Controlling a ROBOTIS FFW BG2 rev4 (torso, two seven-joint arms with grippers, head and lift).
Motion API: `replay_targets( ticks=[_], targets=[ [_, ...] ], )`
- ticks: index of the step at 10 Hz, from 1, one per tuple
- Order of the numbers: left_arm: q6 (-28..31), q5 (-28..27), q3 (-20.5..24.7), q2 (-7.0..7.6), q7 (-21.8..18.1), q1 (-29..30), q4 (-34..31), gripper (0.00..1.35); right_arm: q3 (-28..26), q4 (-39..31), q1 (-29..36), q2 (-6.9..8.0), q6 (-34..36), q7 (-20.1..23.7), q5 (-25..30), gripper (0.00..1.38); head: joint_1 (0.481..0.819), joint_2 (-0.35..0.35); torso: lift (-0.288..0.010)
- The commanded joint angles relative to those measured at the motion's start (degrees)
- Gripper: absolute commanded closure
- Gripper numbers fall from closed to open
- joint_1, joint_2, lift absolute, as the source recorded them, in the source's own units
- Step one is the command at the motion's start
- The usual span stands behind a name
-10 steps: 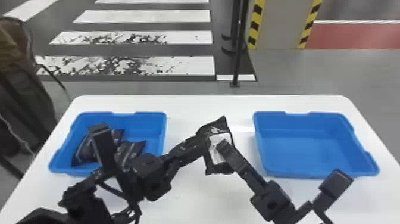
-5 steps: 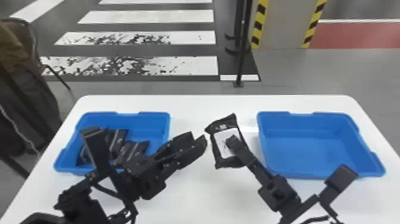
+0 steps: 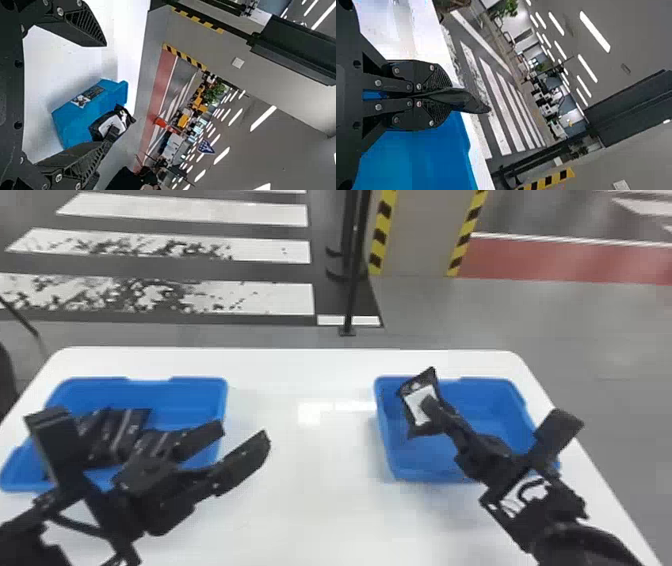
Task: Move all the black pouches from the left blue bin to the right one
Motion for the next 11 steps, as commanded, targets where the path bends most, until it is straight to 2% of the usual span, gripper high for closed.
replay_targets(
  ticks=[1, 3, 4, 5, 7, 8, 11],
  targets=[
    [0.45, -0.63, 0.74, -0.02, 0.09, 0.06, 0.0, 0.13, -2.52, 2.41, -2.93, -0.85, 4.55, -0.05, 2.93, 1.08, 0.695, -0.161, -0.14],
    [2.42, -2.34, 2.45, -0.02, 0.09, -0.08, 0.0, 0.13, -4.12, 0.87, -2.08, -0.67, 2.3, -0.93, 8.07, 0.16, 0.695, -0.185, -0.14],
    [3.27, -3.94, 3.94, -0.02, 0.09, -0.36, 0.0, 0.13, -4.35, -2.09, 0.31, -0.06, 0.33, -1.54, 11.27, 0.05, 0.695, -0.194, -0.14],
    [4.25, -6.23, 5.88, -0.11, 0.26, -0.92, 0.0, 0.13, -4.12, -5.18, 3.4, 1.0, -2.06, -1.81, 13.67, 0.13, 0.695, -0.191, -0.14],
    [9.73, -10.91, 8.85, 0.07, 0.7, -3.17, 0.0, 0.13, -0.8, -12.77, 11.56, 3.11, -9.93, -2.78, 17.44, 0.17, 0.695, -0.138, -0.14],
    [11.28, -13.54, 9.77, 0.33, 1.14, -4.58, 0.14, 0.13, 2.28, -15.02, 14.37, 3.46, -11.48, -2.86, 16.99, 0.17, 0.695, -0.115, -0.14],
    [16.06, -18.91, 9.65, 0.95, 3.6, -10.9, 4.78, 0.13, 6.74, -25.15, 23.37, 3.9, -14.71, -2.78, 16.19, 0.17, 0.695, 0.061, -0.14]
  ],
)
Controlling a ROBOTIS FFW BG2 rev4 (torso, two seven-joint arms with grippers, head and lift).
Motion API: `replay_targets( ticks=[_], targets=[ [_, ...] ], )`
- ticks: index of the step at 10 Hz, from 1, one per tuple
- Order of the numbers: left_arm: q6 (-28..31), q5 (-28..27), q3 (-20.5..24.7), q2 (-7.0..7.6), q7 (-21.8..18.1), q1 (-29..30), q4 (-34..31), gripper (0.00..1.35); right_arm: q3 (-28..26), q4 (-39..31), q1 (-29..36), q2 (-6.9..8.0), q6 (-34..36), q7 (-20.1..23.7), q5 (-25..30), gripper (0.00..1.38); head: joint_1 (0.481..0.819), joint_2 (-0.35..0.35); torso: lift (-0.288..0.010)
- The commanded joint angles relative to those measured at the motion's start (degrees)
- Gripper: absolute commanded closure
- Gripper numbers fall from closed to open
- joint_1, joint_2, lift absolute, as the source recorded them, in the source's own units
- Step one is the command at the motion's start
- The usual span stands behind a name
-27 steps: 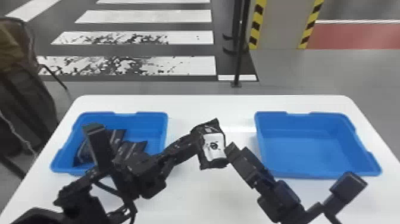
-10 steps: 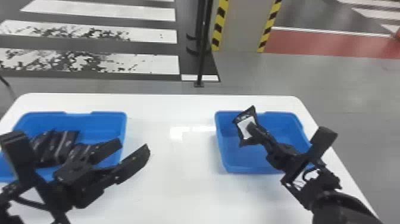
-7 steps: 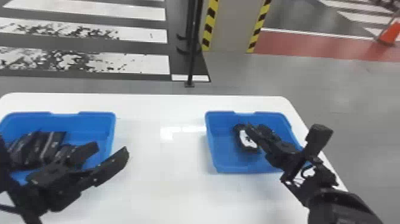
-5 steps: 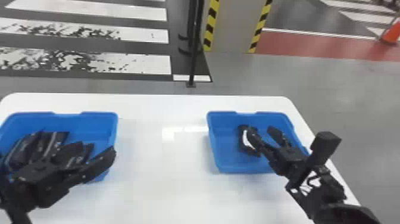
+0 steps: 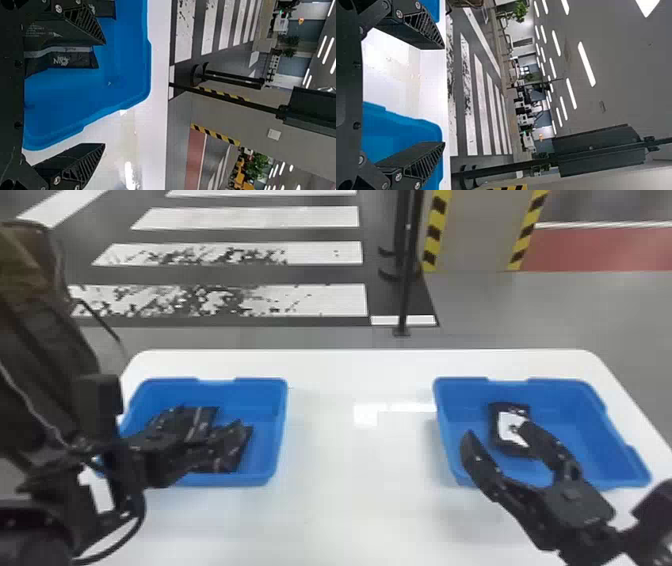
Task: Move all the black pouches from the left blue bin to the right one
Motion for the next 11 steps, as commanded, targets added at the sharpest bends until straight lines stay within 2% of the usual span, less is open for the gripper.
replay_targets(
  ticks=[1, 4, 6, 8, 9, 11],
  targets=[
    [4.33, -2.78, 0.08, 0.05, 1.16, -2.22, 1.17, 0.13, 1.85, -4.57, 4.65, 0.07, -3.13, -0.09, -0.04, 0.17, 0.695, 0.083, -0.14],
    [11.08, -5.98, -0.15, 0.05, 1.95, -4.05, 4.41, 0.13, 2.54, -5.56, 7.04, 0.95, -3.69, 0.0, -0.73, 0.18, 0.695, 0.166, -0.14],
    [11.22, -8.26, -1.52, -0.12, 2.56, -6.86, 7.5, 0.13, 2.65, -5.13, 6.9, 0.77, -3.41, 0.0, -1.3, 0.18, 0.695, 0.182, -0.14],
    [14.03, -9.18, -2.2, -0.39, 3.35, -9.82, 11.16, 0.17, 2.88, -4.85, 6.9, 0.77, -2.84, 0.09, -1.99, 0.18, 0.695, 0.189, -0.14],
    [15.86, -9.06, -2.66, -0.47, 3.44, -10.94, 12.71, 0.27, 2.99, -4.71, 6.62, 0.77, -2.7, 0.26, -2.1, 0.18, 0.695, 0.19, -0.14],
    [17.83, -8.03, -2.77, -0.56, 3.35, -11.93, 14.81, 0.69, 3.11, -4.57, 6.62, 0.77, -2.28, 0.35, -2.79, 0.18, 0.695, 0.188, -0.14]
  ],
)
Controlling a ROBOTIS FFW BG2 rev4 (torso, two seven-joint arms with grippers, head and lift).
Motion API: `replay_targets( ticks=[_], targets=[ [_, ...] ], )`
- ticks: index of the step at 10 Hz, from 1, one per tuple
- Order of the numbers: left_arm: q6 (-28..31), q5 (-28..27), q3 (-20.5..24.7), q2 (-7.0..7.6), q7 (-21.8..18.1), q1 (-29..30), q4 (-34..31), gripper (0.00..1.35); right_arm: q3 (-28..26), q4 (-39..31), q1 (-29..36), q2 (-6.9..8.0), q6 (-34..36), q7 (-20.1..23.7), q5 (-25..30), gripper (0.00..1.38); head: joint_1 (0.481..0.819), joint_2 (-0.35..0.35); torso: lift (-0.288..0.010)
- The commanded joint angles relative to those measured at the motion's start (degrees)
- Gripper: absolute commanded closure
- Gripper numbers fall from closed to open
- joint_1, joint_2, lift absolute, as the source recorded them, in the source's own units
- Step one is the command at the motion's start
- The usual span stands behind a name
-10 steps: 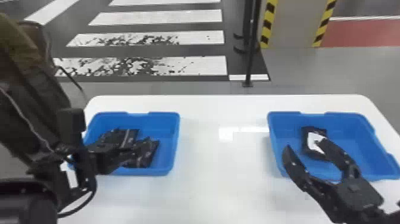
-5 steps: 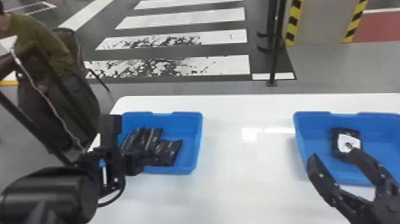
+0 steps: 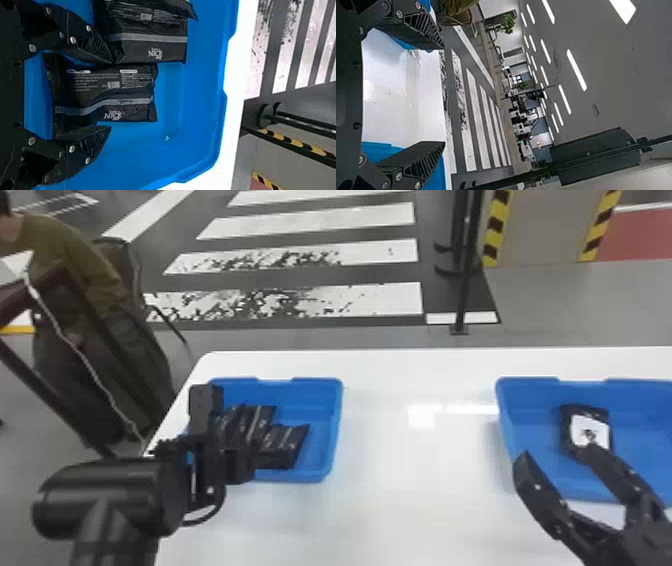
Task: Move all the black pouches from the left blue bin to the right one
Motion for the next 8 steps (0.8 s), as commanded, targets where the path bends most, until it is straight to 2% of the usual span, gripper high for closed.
replay_targets(
  ticks=[1, 2, 3, 5, 8],
  targets=[
    [0.77, -0.24, -0.25, 0.15, -0.43, -0.28, 0.74, 0.98, 0.08, 0.2, -0.01, 0.0, 0.2, 0.0, -0.45, 0.18, 0.695, 0.186, -0.14],
    [0.48, -0.93, -0.02, 0.07, -0.43, 0.15, 0.74, 1.13, 0.08, 0.2, -0.01, 0.0, 0.34, 0.09, -0.56, 0.18, 0.695, 0.184, -0.14],
    [-0.5, -2.3, -0.02, 0.07, -0.6, 0.43, 0.74, 1.2, 0.08, 0.2, -0.01, 0.0, 0.48, 0.09, -0.68, 0.18, 0.695, 0.186, -0.14],
    [-4.44, -1.5, 0.32, 0.07, -1.22, 2.12, -1.65, 1.21, 0.08, 0.2, -0.01, 0.0, 0.48, 0.26, -0.9, 0.18, 0.695, 0.198, -0.14],
    [-6.27, 2.16, 0.55, 0.51, -1.31, 7.04, -11.92, 1.21, 0.76, 0.34, -0.43, -0.18, 1.47, 0.53, -2.16, 0.19, 0.695, 0.186, -0.14]
  ],
)
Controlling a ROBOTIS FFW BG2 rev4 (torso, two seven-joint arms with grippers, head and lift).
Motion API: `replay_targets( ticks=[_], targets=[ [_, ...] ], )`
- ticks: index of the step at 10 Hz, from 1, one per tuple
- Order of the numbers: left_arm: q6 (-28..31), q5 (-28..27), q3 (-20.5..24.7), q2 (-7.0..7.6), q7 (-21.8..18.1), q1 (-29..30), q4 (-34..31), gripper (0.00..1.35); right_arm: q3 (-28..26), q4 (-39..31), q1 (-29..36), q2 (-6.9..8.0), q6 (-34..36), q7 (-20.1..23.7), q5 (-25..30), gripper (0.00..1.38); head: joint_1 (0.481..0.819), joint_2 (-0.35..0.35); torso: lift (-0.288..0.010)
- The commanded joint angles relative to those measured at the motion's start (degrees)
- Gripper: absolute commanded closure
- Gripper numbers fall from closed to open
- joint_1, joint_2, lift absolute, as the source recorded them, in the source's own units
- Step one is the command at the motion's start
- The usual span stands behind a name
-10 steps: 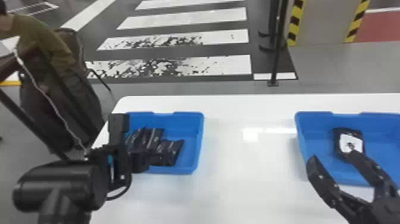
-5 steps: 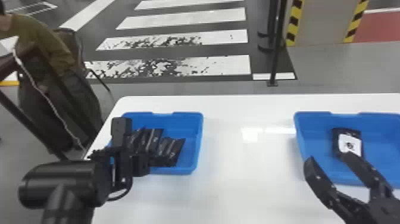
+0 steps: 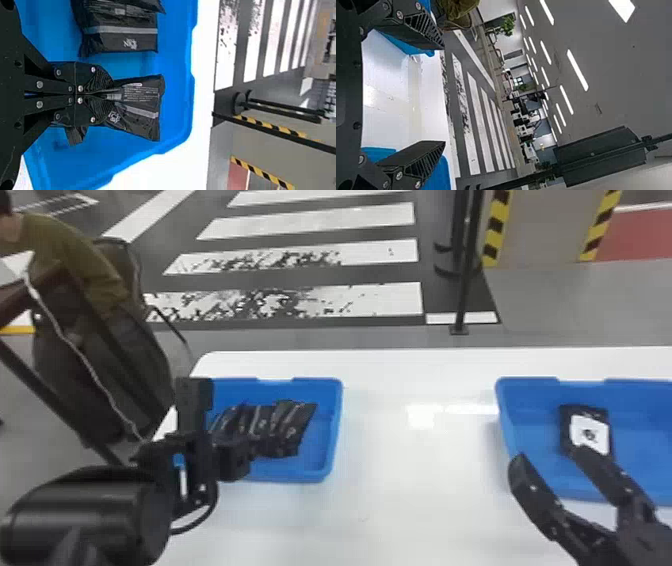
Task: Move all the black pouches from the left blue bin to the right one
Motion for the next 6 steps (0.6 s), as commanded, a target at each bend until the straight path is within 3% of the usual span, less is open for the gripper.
replay_targets(
  ticks=[1, 6],
  targets=[
    [-1.66, 3.26, -0.58, 0.16, -0.32, 2.98, -4.76, 1.21, 1.71, 0.8, -1.2, -0.63, 1.44, 0.37, -2.51, 0.19, 0.695, 0.179, -0.14],
    [-5.17, 12.86, -10.06, 1.04, -1.64, 5.79, -8.84, 1.21, 7.08, 6.7, -9.49, -3.09, 7.07, 1.52, -11.88, 0.19, 0.695, 0.109, -0.14]
  ],
)
